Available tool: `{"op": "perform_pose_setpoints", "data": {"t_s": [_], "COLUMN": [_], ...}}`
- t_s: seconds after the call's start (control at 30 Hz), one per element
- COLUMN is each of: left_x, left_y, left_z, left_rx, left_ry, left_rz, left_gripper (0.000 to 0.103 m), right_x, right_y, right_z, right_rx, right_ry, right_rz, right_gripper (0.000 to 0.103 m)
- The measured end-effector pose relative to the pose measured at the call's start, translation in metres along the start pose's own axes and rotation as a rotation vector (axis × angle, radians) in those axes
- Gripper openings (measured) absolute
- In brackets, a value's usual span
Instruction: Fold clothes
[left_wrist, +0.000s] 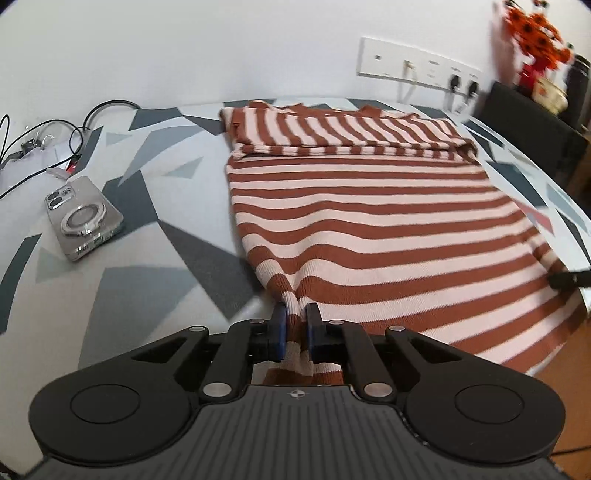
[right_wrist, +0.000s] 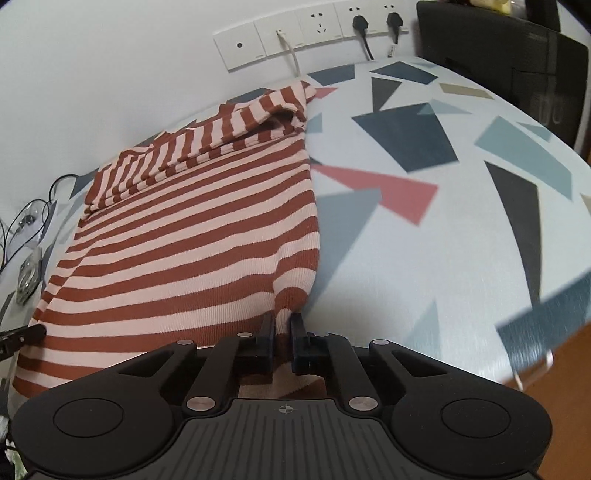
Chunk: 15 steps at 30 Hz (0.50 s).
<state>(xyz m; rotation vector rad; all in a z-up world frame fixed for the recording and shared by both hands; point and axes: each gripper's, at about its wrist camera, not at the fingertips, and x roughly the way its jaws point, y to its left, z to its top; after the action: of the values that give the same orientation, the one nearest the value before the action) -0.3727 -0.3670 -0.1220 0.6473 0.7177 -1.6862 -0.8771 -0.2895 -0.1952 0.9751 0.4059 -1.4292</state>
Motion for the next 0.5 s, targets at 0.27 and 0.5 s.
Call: {"op": "perform_pose_setpoints", "data": {"t_s": [0.27, 0.5], "left_x": [-0.040, -0.076], "left_y": [-0.002, 0.002], "left_z": [-0.037, -0.025], "left_rx": [0.035, 0.060], "left_ry": [-0.021, -0.191], "left_rz": [-0.046, -0.097], "left_gripper": [0.011, 0.011], "right_x": [-0.034, -0.082], "right_y": [-0.004, 0.004], "right_z": [-0.037, -0.035], "right_rx": [0.048, 0.079], "right_ry": [0.042, -0.057], "right_rz": [0.004, 0.085], "right_gripper": [0.007, 0.007]}}
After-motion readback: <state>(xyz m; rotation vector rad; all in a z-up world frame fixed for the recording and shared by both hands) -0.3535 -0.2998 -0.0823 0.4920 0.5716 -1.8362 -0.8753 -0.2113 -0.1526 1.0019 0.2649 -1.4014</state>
